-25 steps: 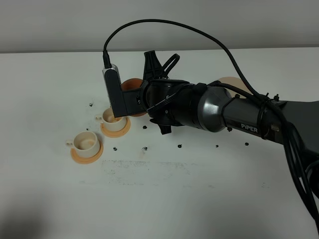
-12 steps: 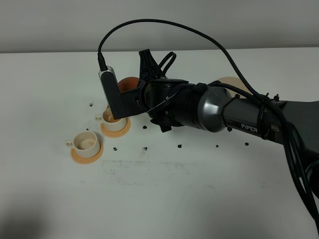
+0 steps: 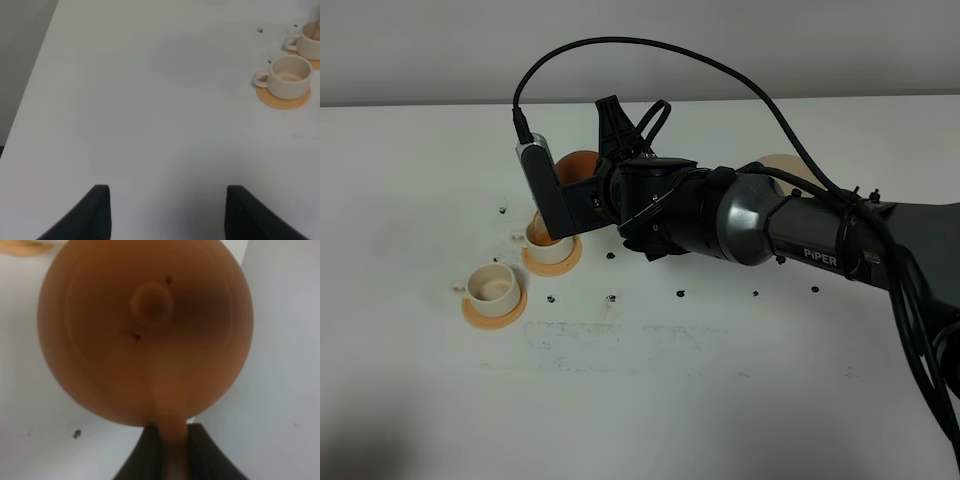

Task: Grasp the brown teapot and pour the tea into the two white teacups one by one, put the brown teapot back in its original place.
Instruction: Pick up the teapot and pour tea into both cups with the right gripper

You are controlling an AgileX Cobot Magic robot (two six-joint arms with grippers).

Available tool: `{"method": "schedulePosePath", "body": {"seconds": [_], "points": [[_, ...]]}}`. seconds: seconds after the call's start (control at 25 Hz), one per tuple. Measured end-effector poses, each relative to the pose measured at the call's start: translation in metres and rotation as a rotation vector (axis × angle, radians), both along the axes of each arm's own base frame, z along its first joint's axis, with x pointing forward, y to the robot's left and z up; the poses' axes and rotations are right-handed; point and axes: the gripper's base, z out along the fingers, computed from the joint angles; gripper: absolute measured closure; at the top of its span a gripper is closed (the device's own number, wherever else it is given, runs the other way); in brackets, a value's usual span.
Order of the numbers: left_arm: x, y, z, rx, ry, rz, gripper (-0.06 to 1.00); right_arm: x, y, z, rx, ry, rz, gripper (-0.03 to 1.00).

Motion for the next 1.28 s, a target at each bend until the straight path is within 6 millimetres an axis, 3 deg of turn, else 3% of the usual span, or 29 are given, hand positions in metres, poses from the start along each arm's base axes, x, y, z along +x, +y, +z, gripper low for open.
{"method": "schedulePosePath", "body": {"seconds": [1.28], "points": [[0.0,0.0,0.0,0.0,0.0,0.0,0.44,0.0071,-0.0073,0.0016,-0.041,-0.031,0.002,0.88]]}}
